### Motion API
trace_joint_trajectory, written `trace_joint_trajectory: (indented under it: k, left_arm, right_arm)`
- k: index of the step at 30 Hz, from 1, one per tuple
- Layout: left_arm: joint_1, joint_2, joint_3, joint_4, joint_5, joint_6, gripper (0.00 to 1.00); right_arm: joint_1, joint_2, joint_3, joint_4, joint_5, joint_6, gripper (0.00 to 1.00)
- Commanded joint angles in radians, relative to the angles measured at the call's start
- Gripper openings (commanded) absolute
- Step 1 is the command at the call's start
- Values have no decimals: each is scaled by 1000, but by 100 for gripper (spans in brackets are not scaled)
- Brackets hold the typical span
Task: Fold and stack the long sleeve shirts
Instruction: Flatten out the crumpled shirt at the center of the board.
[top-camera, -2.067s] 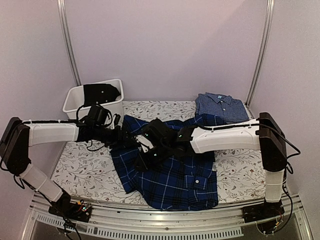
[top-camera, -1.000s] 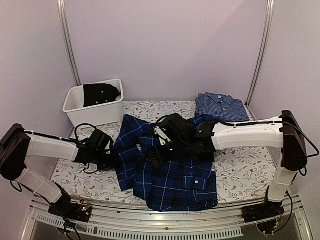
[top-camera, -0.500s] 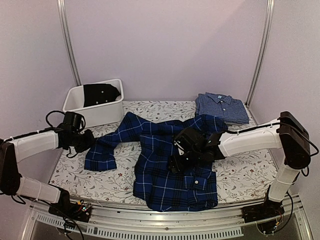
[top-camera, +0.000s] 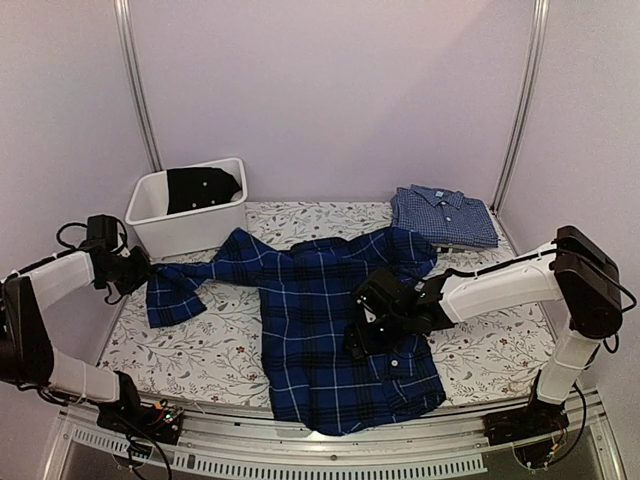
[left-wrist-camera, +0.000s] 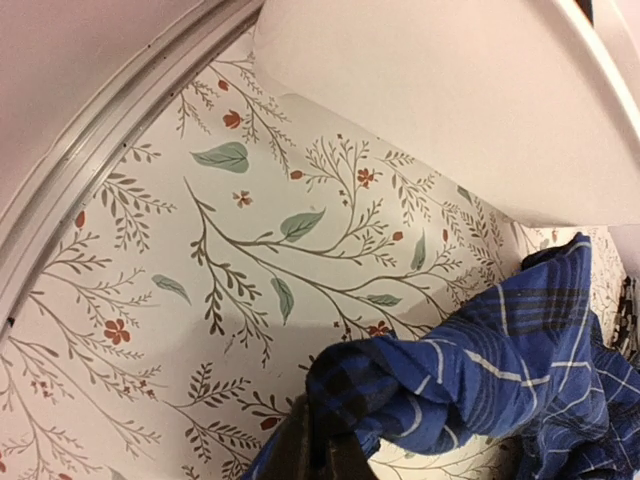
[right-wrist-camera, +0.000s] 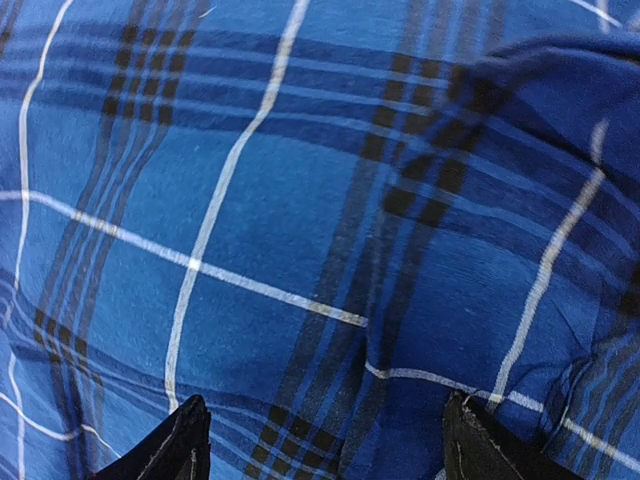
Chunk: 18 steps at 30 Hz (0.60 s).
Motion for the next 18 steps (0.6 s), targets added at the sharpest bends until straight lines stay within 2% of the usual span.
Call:
trace_joint_trajectory:
  k: [1, 4, 8, 13, 18]
  left_arm:
    - [47, 23, 45, -15, 119, 59, 17]
    - [2, 14, 41, -26, 161, 70, 33]
    - [-88, -64, 12, -45, 151, 52, 47]
    - [-281, -144, -21, -59, 121, 4, 52]
    - [-487, -113, -21, -30, 106, -41, 55]
  right_arm:
    - [7, -46, -20, -29, 38, 30, 79]
    - [7, -65, -9, -53, 61, 33, 78]
    - [7, -84, 19, -88, 86, 34, 78]
    - [5, -106, 45, -142, 141, 33, 77]
    - [6, -94, 64, -177, 125, 30, 76]
